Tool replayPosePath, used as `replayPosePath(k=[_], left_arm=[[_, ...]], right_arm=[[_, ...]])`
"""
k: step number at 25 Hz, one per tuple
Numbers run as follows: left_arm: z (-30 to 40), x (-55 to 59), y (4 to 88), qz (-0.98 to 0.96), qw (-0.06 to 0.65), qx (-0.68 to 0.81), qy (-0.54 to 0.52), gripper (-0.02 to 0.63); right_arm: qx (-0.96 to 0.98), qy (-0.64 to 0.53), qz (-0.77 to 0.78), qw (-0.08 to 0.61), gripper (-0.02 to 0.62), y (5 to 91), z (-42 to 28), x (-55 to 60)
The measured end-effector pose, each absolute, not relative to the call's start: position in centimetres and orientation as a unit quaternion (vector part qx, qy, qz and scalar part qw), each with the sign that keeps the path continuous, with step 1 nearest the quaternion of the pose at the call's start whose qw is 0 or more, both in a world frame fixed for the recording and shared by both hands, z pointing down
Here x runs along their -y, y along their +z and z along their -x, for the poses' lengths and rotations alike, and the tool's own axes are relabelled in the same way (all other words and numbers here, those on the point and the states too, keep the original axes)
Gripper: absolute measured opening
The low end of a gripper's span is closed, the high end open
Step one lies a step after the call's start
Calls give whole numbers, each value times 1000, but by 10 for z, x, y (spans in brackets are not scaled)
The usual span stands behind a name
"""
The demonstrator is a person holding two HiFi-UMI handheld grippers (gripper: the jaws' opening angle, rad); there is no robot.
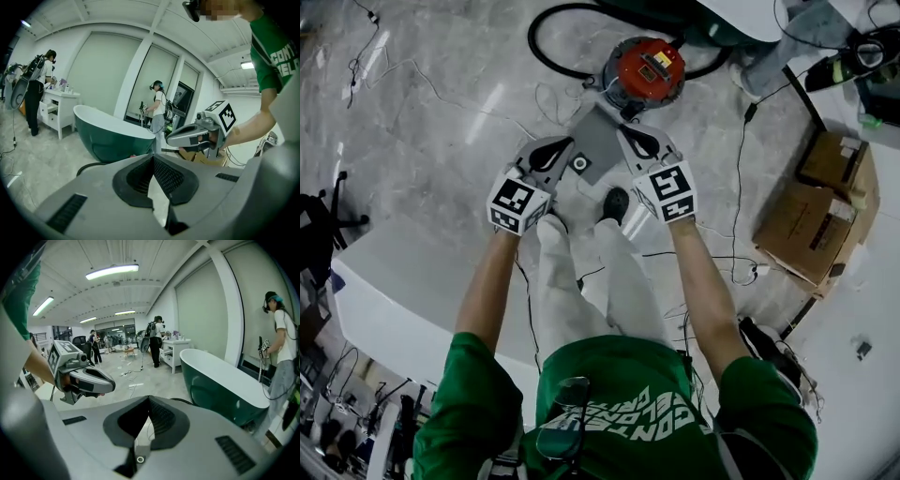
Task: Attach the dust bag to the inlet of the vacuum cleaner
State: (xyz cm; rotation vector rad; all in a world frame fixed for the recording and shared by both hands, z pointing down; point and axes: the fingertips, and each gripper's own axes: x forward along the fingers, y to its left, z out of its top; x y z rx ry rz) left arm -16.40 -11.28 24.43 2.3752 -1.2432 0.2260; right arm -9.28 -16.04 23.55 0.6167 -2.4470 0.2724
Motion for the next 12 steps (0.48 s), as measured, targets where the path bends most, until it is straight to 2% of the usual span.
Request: replayPosePath(k=[12], left_arm=[[146,78,463,-882,242,393,97,3]], right_arm=[[919,127,-218,302,8,455,111,123]])
